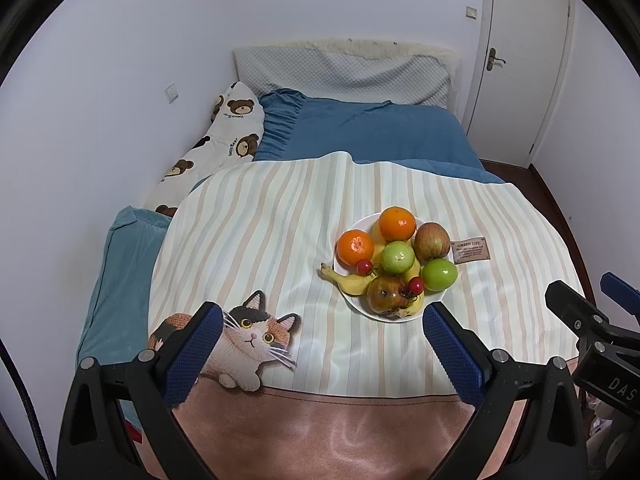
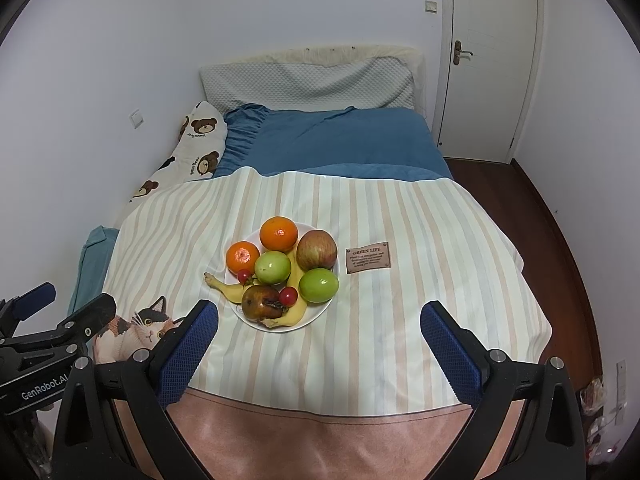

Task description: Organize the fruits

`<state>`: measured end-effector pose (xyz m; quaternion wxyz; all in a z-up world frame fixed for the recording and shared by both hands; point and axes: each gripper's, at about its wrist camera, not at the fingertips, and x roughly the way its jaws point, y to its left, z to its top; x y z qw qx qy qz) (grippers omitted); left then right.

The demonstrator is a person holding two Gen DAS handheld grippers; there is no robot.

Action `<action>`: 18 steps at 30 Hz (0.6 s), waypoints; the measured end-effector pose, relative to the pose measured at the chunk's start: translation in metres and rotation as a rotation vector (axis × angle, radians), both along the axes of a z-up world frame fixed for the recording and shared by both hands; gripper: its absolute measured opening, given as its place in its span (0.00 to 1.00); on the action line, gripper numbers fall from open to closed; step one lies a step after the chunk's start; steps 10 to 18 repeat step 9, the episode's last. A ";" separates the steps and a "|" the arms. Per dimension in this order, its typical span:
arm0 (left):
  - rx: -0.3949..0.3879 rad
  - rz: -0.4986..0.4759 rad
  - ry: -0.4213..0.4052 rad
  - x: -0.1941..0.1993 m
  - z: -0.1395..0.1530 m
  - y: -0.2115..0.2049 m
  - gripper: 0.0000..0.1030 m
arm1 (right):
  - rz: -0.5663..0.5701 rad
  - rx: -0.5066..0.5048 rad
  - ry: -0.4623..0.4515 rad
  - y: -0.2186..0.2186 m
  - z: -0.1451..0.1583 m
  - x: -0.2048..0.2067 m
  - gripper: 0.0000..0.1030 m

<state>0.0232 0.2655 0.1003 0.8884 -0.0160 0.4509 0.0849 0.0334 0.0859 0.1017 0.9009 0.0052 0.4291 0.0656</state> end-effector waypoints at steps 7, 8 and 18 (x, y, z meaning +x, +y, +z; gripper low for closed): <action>0.013 -0.006 -0.018 -0.001 -0.001 0.000 0.99 | 0.000 -0.002 -0.003 0.000 0.000 -0.001 1.00; 0.009 -0.008 -0.017 -0.002 -0.001 0.000 0.99 | -0.001 0.000 -0.001 0.000 0.000 0.000 1.00; 0.006 -0.008 -0.016 -0.002 -0.001 0.000 0.99 | -0.002 0.000 -0.001 0.000 0.000 0.000 1.00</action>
